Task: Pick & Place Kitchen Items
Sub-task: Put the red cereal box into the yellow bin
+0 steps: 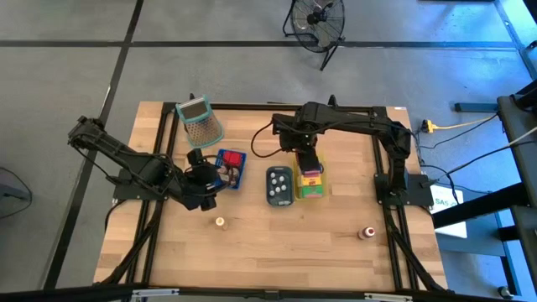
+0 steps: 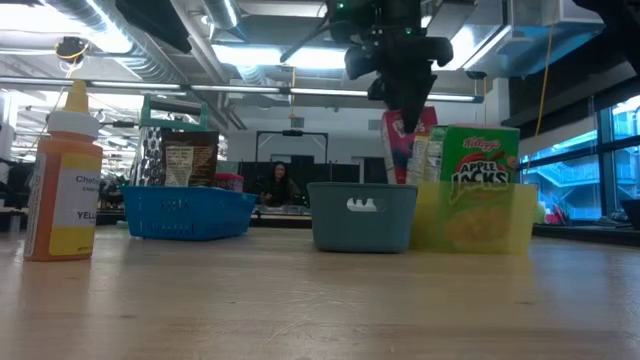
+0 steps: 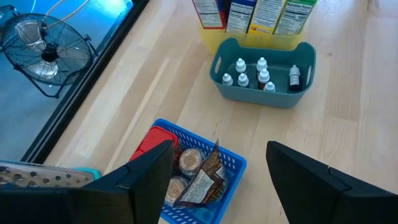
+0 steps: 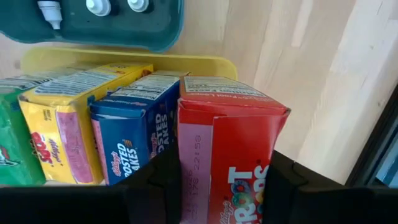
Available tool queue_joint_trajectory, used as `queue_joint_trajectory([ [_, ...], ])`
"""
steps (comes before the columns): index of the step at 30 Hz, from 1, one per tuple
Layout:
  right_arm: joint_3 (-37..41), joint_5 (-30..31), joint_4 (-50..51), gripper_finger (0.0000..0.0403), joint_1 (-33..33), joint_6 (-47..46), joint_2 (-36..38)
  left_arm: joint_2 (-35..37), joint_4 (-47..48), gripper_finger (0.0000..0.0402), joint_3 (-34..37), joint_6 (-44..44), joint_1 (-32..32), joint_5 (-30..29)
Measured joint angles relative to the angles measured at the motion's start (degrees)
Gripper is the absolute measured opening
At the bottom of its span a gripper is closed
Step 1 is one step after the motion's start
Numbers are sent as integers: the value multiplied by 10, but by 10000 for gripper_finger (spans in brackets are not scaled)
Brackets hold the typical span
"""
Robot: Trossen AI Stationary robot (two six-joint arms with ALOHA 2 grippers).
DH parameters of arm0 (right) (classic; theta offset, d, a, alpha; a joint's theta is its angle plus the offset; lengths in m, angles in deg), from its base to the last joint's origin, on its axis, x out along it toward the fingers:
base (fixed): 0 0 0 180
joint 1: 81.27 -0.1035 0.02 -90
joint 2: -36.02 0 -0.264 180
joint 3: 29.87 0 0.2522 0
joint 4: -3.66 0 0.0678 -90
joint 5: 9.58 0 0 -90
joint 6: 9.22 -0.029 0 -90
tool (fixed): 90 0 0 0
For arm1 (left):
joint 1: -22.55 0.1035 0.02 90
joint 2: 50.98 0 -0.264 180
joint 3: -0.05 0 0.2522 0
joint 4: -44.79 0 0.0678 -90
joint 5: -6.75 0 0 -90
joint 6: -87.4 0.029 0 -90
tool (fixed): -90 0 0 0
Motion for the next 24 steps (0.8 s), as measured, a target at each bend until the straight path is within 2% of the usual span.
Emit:
queue_joint_trajectory([
  [24,0,-57,-18,146,31,2,0,0,8,253,0,0,0,-7],
])
